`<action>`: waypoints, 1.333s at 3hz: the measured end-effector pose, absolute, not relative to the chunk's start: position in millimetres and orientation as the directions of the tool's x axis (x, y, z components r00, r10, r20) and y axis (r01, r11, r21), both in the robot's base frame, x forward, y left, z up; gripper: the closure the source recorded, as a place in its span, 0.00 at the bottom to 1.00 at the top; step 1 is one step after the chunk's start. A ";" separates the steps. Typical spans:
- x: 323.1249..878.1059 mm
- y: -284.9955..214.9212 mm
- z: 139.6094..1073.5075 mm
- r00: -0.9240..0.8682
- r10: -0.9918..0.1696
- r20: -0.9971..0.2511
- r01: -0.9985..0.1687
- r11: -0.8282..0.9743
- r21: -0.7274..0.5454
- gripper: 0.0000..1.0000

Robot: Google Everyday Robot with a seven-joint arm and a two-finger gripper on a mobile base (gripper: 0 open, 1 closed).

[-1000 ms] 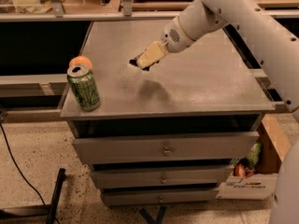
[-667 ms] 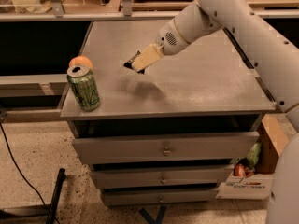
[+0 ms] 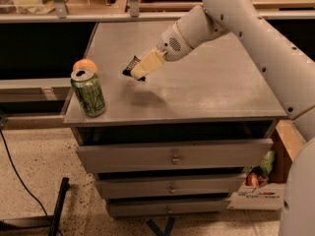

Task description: Move rxbar chocolate near green can

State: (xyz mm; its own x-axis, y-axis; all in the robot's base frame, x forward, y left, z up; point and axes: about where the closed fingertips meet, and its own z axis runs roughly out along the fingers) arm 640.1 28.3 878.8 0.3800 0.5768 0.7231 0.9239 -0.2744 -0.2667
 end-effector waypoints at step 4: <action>612.4 58.0 863.3 0.209 0.619 0.757 0.975 -0.069 -0.213 1.00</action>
Offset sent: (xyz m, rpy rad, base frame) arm -0.0297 0.0124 -0.0187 0.0491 -0.0185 0.1547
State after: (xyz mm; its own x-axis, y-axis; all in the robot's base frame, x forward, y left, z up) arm 612.4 58.0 863.3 0.2095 0.6192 0.7568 0.9746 -0.0692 -0.2132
